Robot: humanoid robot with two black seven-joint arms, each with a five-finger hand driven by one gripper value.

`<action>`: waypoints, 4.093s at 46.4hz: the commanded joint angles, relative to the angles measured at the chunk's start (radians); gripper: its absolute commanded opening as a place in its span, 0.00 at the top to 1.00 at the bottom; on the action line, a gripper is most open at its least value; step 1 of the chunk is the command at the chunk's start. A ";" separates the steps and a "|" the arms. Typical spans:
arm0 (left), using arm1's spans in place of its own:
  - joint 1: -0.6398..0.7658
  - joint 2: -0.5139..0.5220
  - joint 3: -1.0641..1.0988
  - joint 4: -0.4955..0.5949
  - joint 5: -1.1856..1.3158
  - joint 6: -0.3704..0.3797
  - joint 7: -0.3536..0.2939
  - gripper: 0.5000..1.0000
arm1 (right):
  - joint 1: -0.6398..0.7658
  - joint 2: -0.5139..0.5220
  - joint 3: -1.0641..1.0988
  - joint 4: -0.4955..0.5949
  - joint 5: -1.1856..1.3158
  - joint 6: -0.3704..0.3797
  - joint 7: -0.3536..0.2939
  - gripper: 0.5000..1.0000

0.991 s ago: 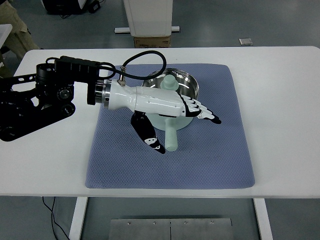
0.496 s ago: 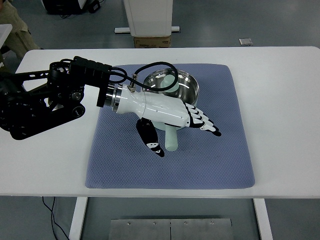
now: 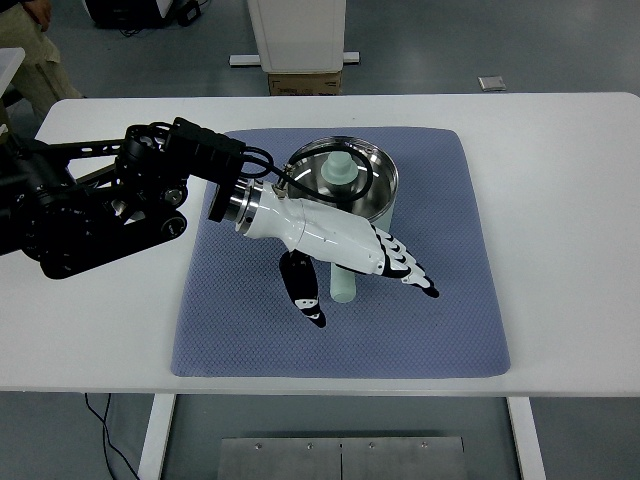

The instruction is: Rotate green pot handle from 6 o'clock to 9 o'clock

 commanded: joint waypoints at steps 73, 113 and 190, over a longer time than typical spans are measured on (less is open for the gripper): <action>-0.008 -0.068 0.075 0.090 0.155 -0.083 0.000 0.00 | 0.000 0.000 0.000 0.000 0.000 0.000 0.000 0.00; -0.027 -0.053 0.083 0.083 0.219 -0.082 0.000 0.00 | 0.000 0.000 0.000 0.000 0.000 -0.001 0.000 0.00; -0.209 -0.017 0.227 0.029 0.247 -0.095 0.000 0.00 | 0.000 0.000 0.000 0.000 0.000 0.000 0.000 0.00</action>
